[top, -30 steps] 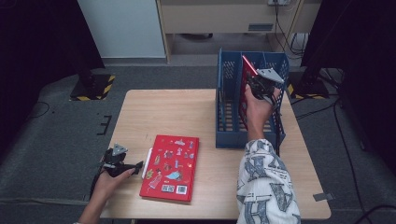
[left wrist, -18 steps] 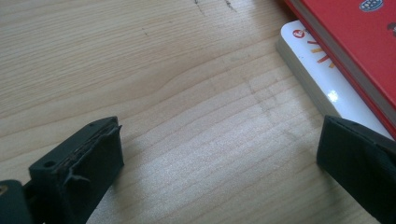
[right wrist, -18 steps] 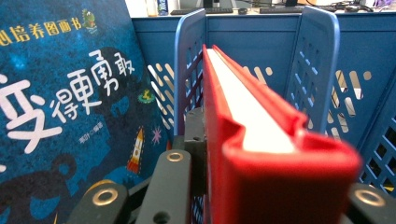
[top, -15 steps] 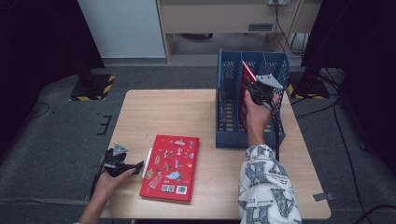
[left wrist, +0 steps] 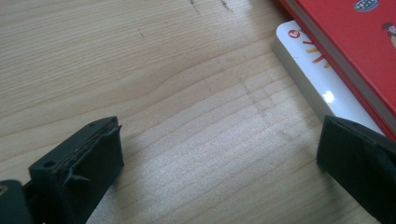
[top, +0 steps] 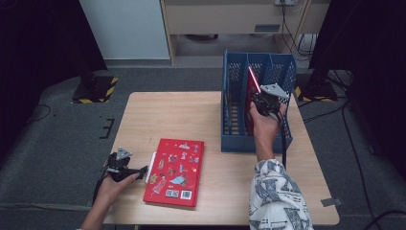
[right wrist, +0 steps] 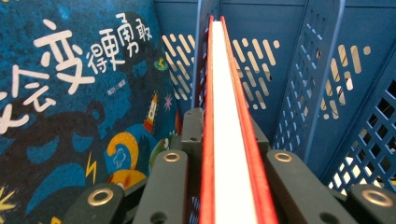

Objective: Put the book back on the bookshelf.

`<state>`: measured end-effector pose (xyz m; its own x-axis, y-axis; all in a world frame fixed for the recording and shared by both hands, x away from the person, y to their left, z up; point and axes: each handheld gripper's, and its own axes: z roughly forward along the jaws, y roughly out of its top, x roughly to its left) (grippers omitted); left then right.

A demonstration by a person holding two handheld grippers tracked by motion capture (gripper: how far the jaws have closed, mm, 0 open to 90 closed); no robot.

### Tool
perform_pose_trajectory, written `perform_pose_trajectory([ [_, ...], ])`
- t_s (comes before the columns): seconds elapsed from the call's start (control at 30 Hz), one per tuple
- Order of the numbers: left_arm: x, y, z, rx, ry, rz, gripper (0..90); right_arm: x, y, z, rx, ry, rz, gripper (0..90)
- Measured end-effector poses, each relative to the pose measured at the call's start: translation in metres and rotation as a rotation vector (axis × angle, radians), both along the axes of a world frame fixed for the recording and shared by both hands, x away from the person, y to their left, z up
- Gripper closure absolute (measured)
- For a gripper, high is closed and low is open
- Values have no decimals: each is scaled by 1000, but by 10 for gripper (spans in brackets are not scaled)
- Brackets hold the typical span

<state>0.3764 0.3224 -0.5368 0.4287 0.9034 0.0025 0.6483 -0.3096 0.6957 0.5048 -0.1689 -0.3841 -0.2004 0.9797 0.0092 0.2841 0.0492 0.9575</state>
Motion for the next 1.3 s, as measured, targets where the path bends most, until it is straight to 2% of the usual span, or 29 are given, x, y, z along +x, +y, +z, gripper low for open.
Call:
perform_pose_trajectory([
  [0.23, 0, 0, 0, 0, 0, -1, 0, 0, 0, 2, -13, 11, 4, 761],
  [0.43, 0, 0, 0, 1, 0, -1, 0, 1, 0, 3, -1, 5, 3, 738],
  [0.7, 0, 0, 0, 0, 0, -3, 0, 1, 0, 5, -5, 7, -28, 792],
  [0.93, 0, -1, 0, 0, 0, -4, 0, 4, 2, 4, -25, -32, -35, 798],
  [1.07, 1, -1, 0, -1, 1, -5, 0, 12, 4, 6, -45, -61, -59, 798],
  [1.3, 1, -1, 0, 0, 0, -9, 0, 27, 7, 6, -58, -58, -89, 798],
])
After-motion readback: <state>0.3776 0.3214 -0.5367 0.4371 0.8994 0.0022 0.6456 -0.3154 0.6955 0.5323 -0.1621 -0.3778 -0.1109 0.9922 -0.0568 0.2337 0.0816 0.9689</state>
